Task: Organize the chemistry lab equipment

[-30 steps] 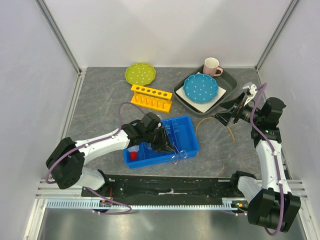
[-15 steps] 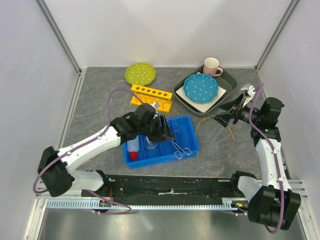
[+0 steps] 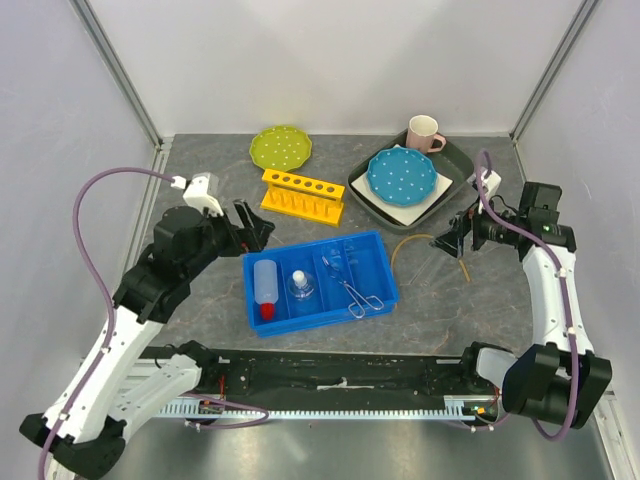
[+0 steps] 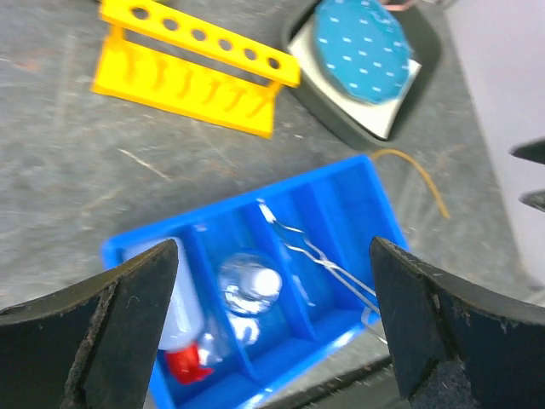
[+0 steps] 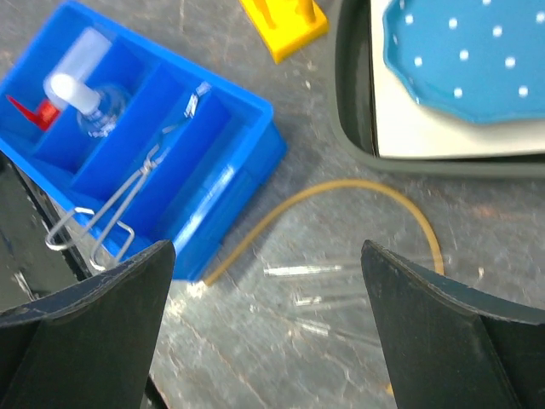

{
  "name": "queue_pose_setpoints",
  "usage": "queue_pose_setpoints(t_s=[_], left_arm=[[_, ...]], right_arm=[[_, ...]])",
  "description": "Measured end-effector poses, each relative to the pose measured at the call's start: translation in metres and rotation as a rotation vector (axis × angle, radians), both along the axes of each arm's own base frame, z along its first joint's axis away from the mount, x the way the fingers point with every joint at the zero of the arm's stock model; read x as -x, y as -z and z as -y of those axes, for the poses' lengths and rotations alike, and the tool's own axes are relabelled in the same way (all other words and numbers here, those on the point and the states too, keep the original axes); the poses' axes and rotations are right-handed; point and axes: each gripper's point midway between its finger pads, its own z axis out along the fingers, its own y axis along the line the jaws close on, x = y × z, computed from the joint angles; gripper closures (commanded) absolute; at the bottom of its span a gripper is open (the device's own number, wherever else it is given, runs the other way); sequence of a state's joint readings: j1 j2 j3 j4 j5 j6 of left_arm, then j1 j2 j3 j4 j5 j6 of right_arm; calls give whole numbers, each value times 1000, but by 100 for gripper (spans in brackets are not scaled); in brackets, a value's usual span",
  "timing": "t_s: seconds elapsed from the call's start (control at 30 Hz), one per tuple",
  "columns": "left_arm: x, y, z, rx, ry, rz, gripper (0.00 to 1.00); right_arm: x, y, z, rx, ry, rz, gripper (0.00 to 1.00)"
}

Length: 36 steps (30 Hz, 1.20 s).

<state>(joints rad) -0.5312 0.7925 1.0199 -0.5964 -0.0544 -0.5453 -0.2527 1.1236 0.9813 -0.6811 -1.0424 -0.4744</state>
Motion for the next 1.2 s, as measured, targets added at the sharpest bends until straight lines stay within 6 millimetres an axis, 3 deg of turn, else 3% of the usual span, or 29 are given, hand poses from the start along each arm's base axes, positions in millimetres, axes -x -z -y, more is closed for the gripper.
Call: queue_pose_setpoints(t_s=[0.17,0.3,0.43,0.77,0.9,1.07,1.2], left_arm=[[-24,18,-36,-167,-68,10,0],[-41,51,-55,-304,-85,-43,0],[-46,75,-64,-380,-73,-81,0],[-63,109,-72,-415,-83,-118,0],[-86,132,-82,-386,-108,-197,5],[-131,166,-107,-296,-164,-341,14],[-163,178,-117,-284,-184,-385,19]], right_arm=[[12,26,12,97,21,-110,2],[19,37,18,133,52,-175,2],[17,48,27,168,105,-230,3],[2,73,55,263,250,-323,3],[-4,82,60,272,279,-339,3],[-9,91,61,260,290,-351,3],[-15,92,60,246,286,-338,2]])
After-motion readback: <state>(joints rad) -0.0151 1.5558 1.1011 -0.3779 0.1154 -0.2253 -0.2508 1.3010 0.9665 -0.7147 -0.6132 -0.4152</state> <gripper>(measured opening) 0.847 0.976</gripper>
